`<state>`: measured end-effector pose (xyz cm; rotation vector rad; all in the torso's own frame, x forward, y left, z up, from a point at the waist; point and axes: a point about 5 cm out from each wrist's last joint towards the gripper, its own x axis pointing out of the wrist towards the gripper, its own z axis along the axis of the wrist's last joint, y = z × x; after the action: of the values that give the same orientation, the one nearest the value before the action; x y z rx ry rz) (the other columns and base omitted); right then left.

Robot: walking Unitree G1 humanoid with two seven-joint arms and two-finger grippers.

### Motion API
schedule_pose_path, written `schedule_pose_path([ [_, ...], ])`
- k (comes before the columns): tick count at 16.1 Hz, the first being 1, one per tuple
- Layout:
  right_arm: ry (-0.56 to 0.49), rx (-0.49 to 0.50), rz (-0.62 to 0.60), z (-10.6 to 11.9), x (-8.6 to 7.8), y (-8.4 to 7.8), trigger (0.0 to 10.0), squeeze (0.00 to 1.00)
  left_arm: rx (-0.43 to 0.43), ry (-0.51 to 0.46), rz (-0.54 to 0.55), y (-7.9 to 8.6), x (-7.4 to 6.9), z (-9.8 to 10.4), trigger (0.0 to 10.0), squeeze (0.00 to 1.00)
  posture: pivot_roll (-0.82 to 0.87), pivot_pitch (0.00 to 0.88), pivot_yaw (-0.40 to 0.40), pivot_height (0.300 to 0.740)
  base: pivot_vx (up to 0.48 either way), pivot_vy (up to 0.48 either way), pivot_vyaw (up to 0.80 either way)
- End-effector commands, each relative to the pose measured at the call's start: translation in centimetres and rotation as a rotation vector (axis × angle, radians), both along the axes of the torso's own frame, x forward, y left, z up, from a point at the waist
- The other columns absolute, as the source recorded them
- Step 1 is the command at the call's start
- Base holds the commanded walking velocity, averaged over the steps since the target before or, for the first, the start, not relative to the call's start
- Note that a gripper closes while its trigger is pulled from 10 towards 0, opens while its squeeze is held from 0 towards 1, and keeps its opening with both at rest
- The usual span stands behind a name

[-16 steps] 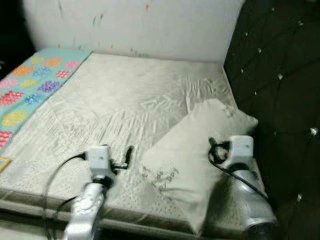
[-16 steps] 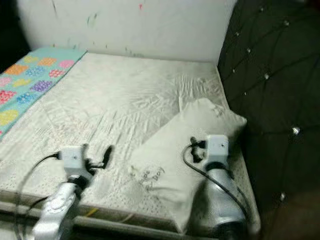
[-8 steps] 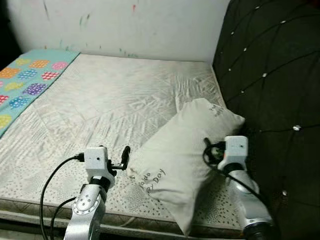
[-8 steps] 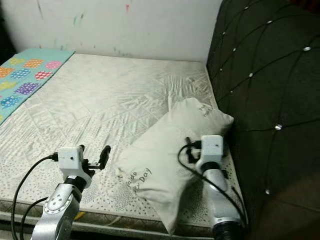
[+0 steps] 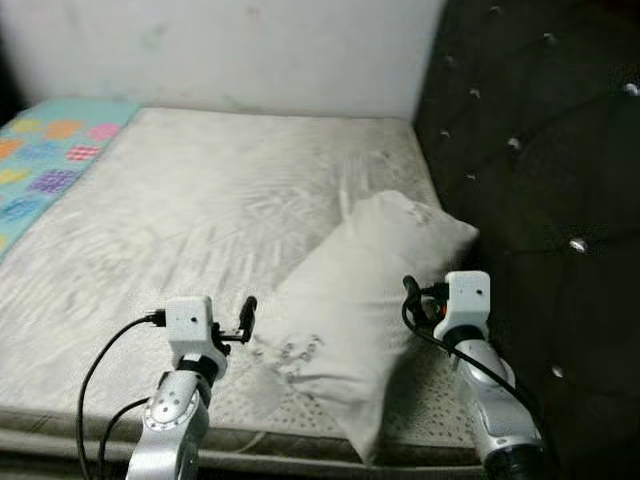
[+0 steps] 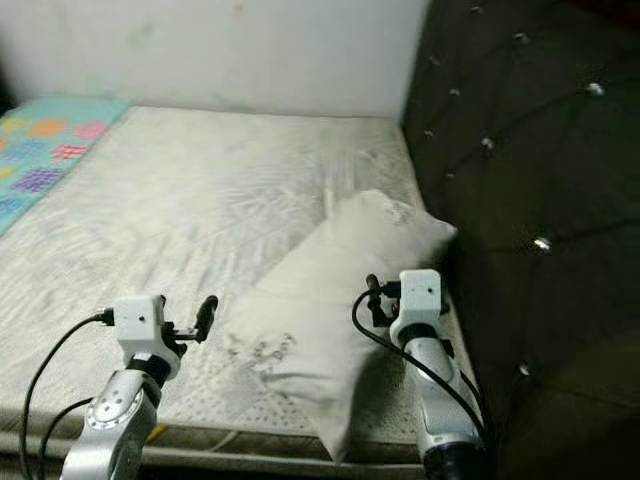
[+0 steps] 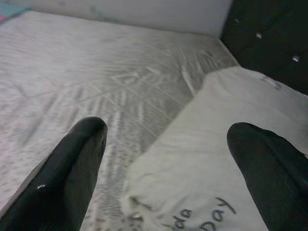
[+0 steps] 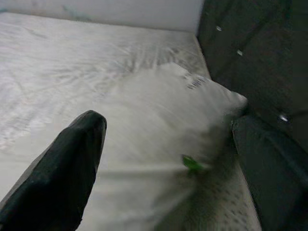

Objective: Clean up the room

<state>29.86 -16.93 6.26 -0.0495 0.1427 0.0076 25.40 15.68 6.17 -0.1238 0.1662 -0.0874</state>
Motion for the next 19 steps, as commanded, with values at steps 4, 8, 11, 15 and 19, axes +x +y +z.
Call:
schedule_pose_path([
  [4, 0.004, 0.015, -0.013, 0.15, 0.16, -0.16, 10.0, 0.00, 0.010, 0.015, -0.010, -0.13, 0.01, -0.18, 10.0, 0.00, -0.08, 0.000, -0.024, 0.740, 0.000, 0.000, -0.40],
  [8, 0.002, 0.004, -0.021, 0.12, 0.16, -0.45, 10.0, 0.00, 0.011, 0.020, -0.014, -0.16, -0.07, -0.25, 10.0, 0.00, -0.08, 0.000, -0.022, 0.740, 0.000, 0.000, -0.80],
  [11, 0.001, 0.003, -0.024, 0.05, 0.16, -0.49, 10.0, 0.00, 0.009, 0.021, -0.009, -0.11, -0.16, -0.30, 10.0, 0.00, -0.08, 0.000, -0.021, 0.740, 0.000, 0.000, -0.80],
  [15, -0.008, 0.010, -0.022, 0.20, 0.46, -0.24, 10.0, 0.00, -0.036, 0.012, 0.008, -0.17, -0.17, -0.12, 10.0, 0.00, -0.07, 0.000, -0.022, 0.740, 0.000, 0.000, -0.20],
  [19, -0.011, 0.009, -0.023, 0.25, 0.55, -0.28, 10.0, 0.00, -0.036, 0.015, 0.001, -0.23, -0.09, -0.12, 10.0, 0.00, -0.07, 0.000, -0.022, 0.740, 0.000, 0.000, 0.00],
])
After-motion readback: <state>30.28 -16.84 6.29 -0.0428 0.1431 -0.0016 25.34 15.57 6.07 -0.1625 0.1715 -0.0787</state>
